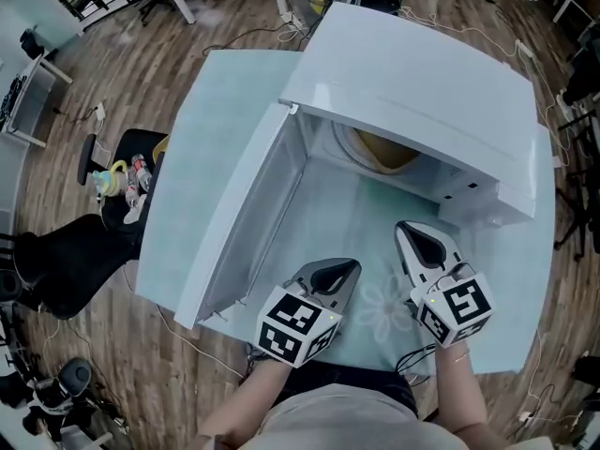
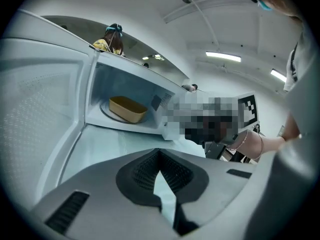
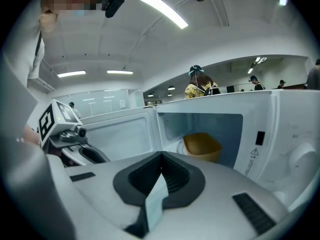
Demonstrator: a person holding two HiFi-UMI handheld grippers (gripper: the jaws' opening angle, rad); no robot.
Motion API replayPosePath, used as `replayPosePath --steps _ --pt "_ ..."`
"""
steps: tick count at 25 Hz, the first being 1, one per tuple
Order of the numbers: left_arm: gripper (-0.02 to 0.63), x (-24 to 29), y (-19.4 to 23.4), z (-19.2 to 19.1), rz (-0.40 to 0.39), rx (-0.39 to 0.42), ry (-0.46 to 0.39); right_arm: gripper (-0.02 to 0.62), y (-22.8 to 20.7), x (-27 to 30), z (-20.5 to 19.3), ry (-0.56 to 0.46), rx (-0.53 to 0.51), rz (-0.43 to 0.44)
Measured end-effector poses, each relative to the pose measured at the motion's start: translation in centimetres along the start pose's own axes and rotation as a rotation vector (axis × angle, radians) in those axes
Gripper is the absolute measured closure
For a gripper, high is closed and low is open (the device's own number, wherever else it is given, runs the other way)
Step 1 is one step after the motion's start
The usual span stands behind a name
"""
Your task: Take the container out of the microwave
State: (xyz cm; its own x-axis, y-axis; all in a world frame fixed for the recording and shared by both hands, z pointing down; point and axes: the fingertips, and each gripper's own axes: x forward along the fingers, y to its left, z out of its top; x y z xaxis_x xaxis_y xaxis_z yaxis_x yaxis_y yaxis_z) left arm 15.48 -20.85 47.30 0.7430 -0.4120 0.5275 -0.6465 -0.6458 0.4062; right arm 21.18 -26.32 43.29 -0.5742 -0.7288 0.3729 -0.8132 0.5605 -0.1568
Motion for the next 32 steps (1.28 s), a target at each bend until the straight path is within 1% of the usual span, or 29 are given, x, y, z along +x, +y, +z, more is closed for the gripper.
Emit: replayPosePath --steps 2,3,4,7,10,11,12,13,16,18,21,23,26,28,32 --pt "0.595 1.0 -0.3 0.1 -0.016 -0.001 0.019 0.586 -0.5 0.4 0.0 -0.022 0.019 0.046" --pt "0.594 1.3 -0.3 0.1 -0.018 -0.003 0.025 0.584 -0.8 0.7 0.1 -0.031 0.023 0.055" --pt "0.594 1.5 -0.1 0.1 -0.016 -0.007 0.03 0.584 -1.2 1.0 0.2 -0.041 0.023 0.047" --pt "0.594 2.1 0.5 -0.3 -0.001 -0.027 0.047 0.584 -2.7 2.4 0.3 -0.071 0.01 -0.018" --pt "0.594 2.4 0.8 -0.6 0.008 -0.044 0.055 0.578 -3.8 3.8 -0.2 -0.077 0.019 -0.042" --pt "0.594 2.5 0.8 -0.7 0.008 -0.047 0.058 0.56 -4.1 4.2 -0.5 -0.077 0.026 -0.048" --pt "0.595 2.6 0.8 -0.9 0.008 -0.05 0.062 0.527 -4.5 4.6 -0.7 -0.077 0.031 -0.057" --pt "0.594 2.7 0.9 -1.1 0.007 -0.052 0.067 0.514 -4.9 4.9 -1.0 -0.074 0.032 -0.07" --pt "0.594 3.1 1.1 -1.7 0.001 -0.059 0.082 0.514 -5.9 5.8 -1.7 -0.058 0.007 -0.108" --pt "0.594 3.3 1.4 -1.7 -0.002 -0.06 0.082 0.514 -6.2 6.2 -2.0 -0.053 -0.007 -0.113" --pt "0.594 3.6 1.8 -1.3 -0.01 -0.061 0.078 0.512 -5.9 6.9 -2.0 -0.059 -0.015 -0.079" --pt "0.594 3.7 2.2 -0.9 -0.013 -0.058 0.071 0.509 -5.9 7.4 -2.1 -0.037 -0.053 -0.074" --pt "0.594 3.7 3.1 -0.5 0.012 -0.066 0.053 0.5 -6.5 8.5 -2.0 0.033 -0.159 -0.104" --pt "0.595 3.7 3.7 -0.5 0.024 -0.085 0.042 0.5 -6.9 9.1 -1.7 0.055 -0.198 -0.114" --pt "0.595 3.8 4.1 -0.5 0.014 -0.105 0.042 0.491 -7.3 10.3 -1.0 0.09 -0.27 -0.128"
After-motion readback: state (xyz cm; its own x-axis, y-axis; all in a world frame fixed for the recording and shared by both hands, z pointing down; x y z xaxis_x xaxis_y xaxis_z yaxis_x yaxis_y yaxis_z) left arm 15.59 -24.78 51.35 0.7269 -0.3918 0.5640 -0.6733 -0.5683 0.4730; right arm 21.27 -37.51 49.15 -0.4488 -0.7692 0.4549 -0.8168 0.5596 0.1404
